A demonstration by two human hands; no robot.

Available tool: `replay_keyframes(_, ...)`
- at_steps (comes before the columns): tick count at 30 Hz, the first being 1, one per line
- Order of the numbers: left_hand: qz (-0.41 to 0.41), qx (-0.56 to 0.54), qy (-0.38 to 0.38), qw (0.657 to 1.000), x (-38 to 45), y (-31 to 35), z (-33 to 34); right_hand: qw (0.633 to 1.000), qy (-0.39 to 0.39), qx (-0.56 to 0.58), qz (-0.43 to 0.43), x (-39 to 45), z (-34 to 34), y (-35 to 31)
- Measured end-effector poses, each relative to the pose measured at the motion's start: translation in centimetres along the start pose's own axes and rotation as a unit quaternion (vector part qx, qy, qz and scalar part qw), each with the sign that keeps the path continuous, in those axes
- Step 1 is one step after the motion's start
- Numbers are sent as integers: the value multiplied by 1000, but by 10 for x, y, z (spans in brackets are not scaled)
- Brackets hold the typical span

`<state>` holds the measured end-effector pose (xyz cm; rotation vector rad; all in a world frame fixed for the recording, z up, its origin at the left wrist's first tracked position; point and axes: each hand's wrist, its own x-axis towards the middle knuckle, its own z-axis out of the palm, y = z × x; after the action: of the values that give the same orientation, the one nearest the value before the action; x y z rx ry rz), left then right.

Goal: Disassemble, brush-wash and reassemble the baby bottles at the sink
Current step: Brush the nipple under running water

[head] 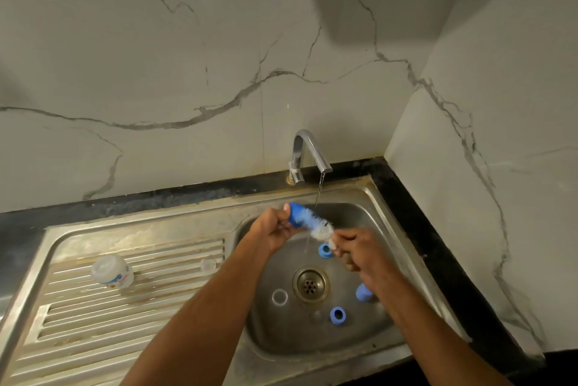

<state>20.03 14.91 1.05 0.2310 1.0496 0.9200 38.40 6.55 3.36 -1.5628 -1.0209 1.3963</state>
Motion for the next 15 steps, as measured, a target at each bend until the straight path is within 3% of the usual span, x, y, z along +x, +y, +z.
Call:
replay_keyframes(2, 1, -20, -1, 1000, -4, 6, 4, 981, -21, 162, 108, -2, -1, -1)
replay_keyframes(3, 0, -23, -5, 1000, -2, 7, 6, 978, -32, 160, 129, -3, 2, 4)
replay_keyframes(4, -1, -19, -1, 1000, -1, 8, 8, 986, -38, 105, 124, -3, 6, 10)
replay_keyframes(5, -4, -15, 5, 1000, 1, 7, 9, 995, -35, -21, 89, -4, 9, 14)
replay_keyframes(6, -6, -6, 16, 1000, 2, 6, 9, 980, -17, -195, 23, -1, 8, 17)
replay_keyframes(7, -6, 0, 16, 1000, 1, 4, 9, 921, 11, -386, -54, 0, 4, 18)
replay_keyframes(8, -6, 2, 14, 1000, -1, 1, 8, 831, 62, -540, -116, 1, -2, 17)
replay_keyframes(9, -8, -4, 5, 1000, 0, -2, 7, 750, 114, -628, -176, 1, -8, 17)
replay_keyframes(10, -11, -5, -1, 1000, -3, -4, 9, 696, 140, -663, -236, -5, -8, 13)
replay_keyframes(11, -13, -4, -6, 1000, -2, -6, 11, 672, 152, -673, -268, -10, -6, 11)
replay_keyframes(12, -11, -4, -5, 1000, -1, -8, 15, 659, 148, -678, -290, -13, 0, 8)
replay_keyframes(13, -8, -3, -1, 1000, 1, -10, 16, 682, 106, -671, -273, -13, 8, 8)
replay_keyframes(15, -9, 2, 26, 1000, 5, -11, 13, 800, 11, -568, -194, -14, 16, 0)
